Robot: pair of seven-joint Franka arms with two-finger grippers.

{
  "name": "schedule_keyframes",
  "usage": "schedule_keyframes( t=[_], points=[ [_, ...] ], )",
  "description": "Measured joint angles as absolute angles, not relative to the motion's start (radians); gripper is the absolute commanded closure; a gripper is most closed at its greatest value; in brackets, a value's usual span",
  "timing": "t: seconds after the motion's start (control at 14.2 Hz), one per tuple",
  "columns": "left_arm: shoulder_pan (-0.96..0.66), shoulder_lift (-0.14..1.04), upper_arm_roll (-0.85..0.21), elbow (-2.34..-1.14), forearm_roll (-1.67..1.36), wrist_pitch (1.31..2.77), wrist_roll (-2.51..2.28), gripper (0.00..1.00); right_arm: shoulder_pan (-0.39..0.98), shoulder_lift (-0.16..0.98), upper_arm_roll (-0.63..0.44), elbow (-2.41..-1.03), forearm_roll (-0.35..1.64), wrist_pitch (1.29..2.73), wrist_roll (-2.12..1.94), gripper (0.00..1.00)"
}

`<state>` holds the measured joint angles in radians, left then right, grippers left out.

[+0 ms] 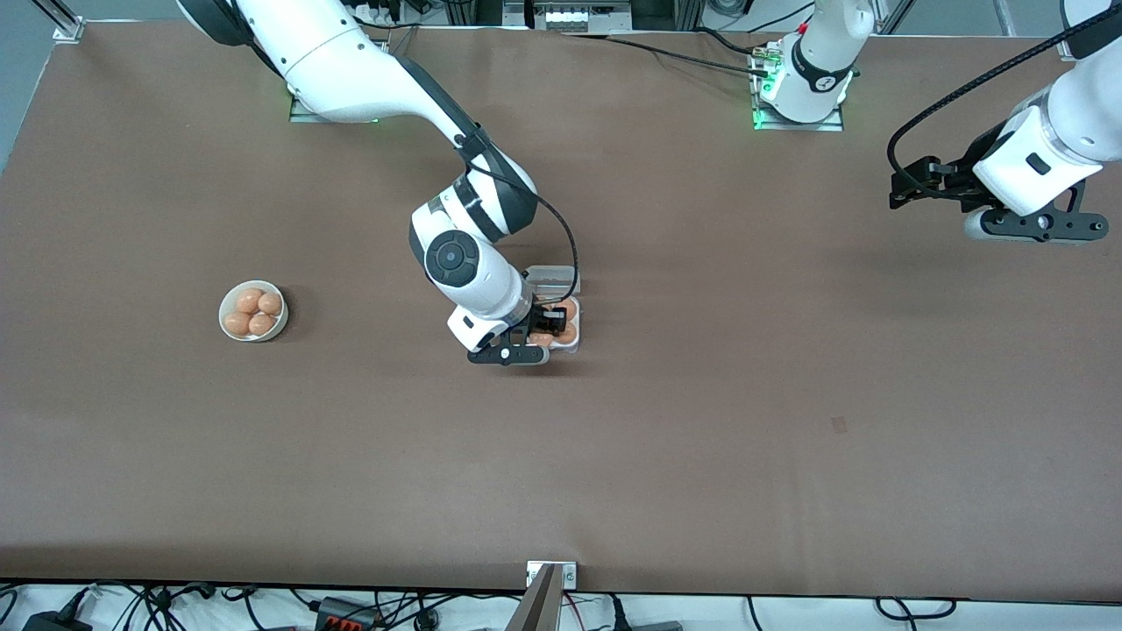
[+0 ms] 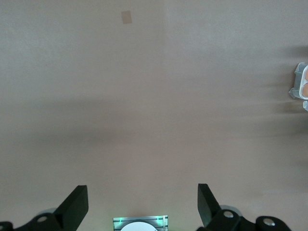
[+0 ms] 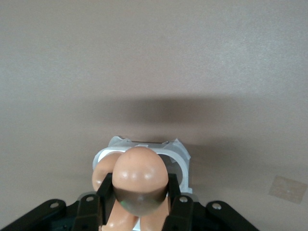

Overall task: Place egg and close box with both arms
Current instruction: 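Lower the egg into the empty carton slot and open the right gripper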

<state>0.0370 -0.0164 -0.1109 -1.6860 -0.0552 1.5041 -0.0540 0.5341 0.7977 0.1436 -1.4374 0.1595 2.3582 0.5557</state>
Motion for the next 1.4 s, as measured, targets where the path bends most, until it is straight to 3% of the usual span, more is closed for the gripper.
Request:
schedule_keyframes(
  t=[0.7, 0.77, 0.84, 1.4],
  points=[
    [0.037, -0.016, -0.111, -1.686, -0.055, 1.503, -0.054, 0.00, 0.541, 0.810, 0.141, -1.444, 0.159, 2.350, 0.556, 0.83],
    [0.037, -0.016, -0.111, -1.686, -0.055, 1.503, -0.054, 0.00, 0.541, 0.810, 0.140, -1.446, 0.159, 2.344, 0.556, 0.57],
    [0.037, -0.016, -0.111, -1.686, -0.055, 1.503, -0.054, 0.00, 0.540, 0.811, 0.139, -1.448, 0.159, 2.342, 0.556, 0.01],
    [0.037, -0.016, -0.111, -1.686, -0.055, 1.501, -0.054, 0.00, 0.542, 0.794, 0.139, -1.436, 0.160, 2.336, 0.634, 0.00]
  ],
)
